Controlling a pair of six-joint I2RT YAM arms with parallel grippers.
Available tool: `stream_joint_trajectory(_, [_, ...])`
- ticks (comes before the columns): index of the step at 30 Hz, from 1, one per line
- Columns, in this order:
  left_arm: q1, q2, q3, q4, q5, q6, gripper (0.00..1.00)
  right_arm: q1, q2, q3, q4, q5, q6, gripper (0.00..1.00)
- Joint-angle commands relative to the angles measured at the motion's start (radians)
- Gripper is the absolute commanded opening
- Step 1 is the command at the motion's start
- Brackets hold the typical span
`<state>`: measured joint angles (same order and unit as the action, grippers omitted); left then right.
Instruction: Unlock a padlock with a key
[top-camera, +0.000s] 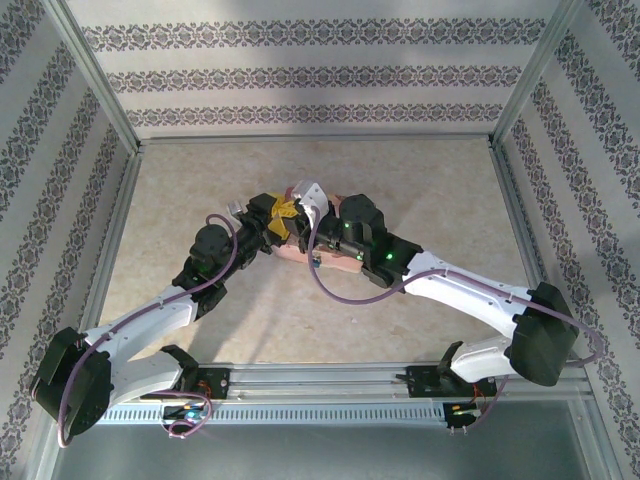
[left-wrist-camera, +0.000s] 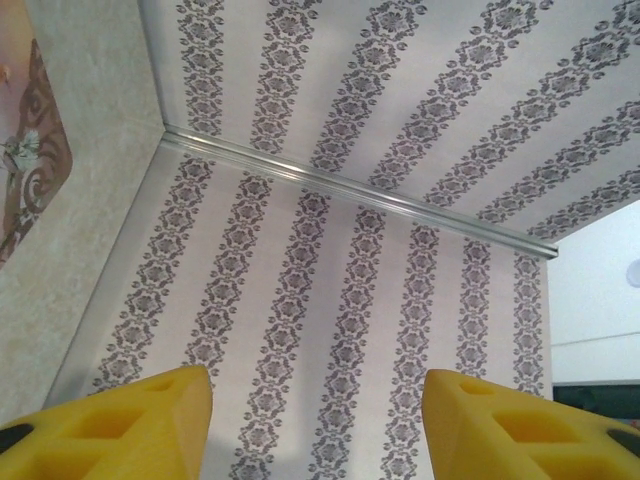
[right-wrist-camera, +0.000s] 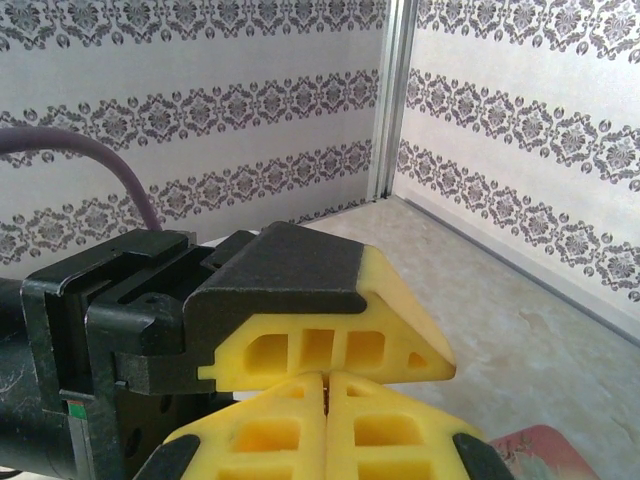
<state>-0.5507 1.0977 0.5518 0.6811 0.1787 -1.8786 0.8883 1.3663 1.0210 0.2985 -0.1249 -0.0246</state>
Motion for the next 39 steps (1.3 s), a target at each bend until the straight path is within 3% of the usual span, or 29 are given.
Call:
stream_joint_trajectory(1, [-0.025, -0.005, -0.009, 0.081, -0.015, -0.031, 0.55, 0.018, 0.011, 0.001, 0.042, -0.036, 0.022, 0.0])
stream_joint_trajectory(10, [-0.028, -0.022, -0.03, 0.075, -0.049, -0.031, 0.41, 0.018, -0.011, -0.023, 0.045, -0.011, 0.019, 0.0])
stream_joint_trajectory(30, [-0.034, -0.037, -0.049, 0.037, -0.081, -0.012, 0.24, 0.018, -0.045, -0.051, 0.055, 0.013, 0.015, 0.0])
stream_joint_trajectory(39, [-0.037, -0.036, -0.05, 0.031, -0.087, -0.01, 0.11, 0.019, -0.052, -0.058, 0.057, 0.013, 0.017, 0.0])
